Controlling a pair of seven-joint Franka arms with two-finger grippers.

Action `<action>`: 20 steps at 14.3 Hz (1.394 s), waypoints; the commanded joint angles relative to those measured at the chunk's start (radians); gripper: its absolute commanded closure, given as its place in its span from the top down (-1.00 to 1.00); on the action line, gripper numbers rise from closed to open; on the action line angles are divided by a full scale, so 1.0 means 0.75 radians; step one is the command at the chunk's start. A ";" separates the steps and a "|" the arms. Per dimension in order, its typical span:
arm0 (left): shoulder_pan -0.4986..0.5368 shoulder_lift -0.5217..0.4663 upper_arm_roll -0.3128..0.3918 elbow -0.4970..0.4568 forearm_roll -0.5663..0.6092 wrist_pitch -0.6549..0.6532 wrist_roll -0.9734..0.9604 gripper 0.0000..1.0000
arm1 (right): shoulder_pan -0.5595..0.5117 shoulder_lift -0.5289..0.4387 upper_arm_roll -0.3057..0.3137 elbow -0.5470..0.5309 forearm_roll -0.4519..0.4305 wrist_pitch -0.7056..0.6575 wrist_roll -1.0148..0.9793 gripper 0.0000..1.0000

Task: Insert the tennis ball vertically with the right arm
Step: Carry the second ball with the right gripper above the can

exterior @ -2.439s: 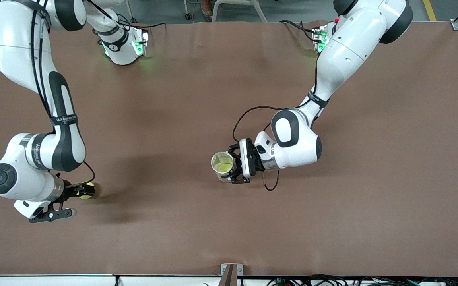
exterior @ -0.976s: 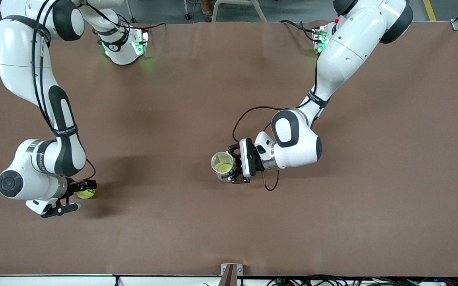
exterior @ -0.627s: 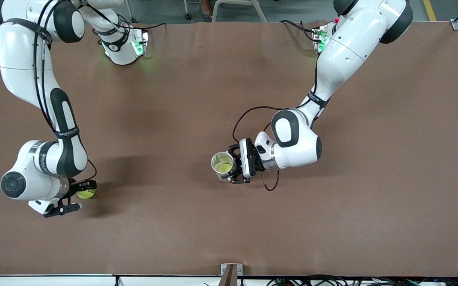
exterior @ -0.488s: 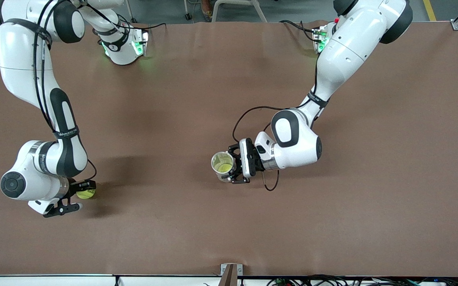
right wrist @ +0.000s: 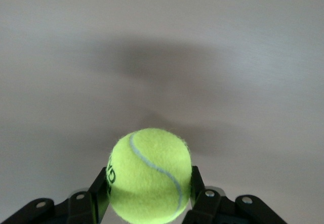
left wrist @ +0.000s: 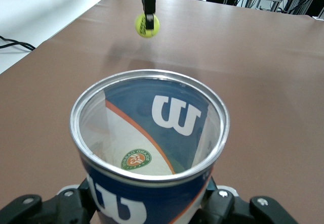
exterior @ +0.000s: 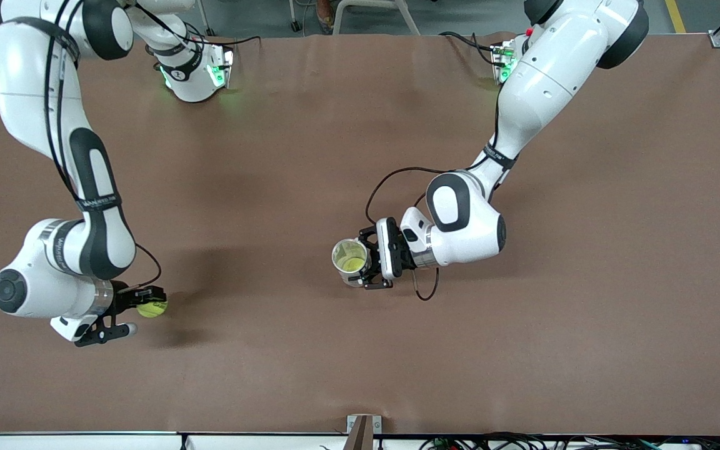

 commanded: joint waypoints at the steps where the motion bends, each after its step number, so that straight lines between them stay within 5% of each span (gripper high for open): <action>1: 0.004 -0.012 -0.011 -0.005 -0.040 0.006 0.041 0.55 | 0.036 -0.148 0.026 0.001 0.182 -0.170 0.095 -0.05; 6: 0.000 -0.006 -0.009 -0.005 -0.040 0.006 0.041 0.55 | 0.349 -0.275 0.032 0.003 0.281 -0.201 0.838 -0.06; 10: 0.002 -0.006 -0.009 -0.007 -0.040 0.006 0.043 0.55 | 0.551 -0.263 0.030 0.044 0.342 0.007 1.254 -0.06; 14: 0.000 -0.004 -0.009 -0.007 -0.040 0.008 0.043 0.55 | 0.633 -0.251 0.030 0.044 0.541 0.150 1.359 -0.06; 20: 0.002 -0.006 -0.009 -0.005 -0.038 0.008 0.043 0.55 | 0.717 -0.165 0.028 0.041 0.531 0.251 1.355 -0.05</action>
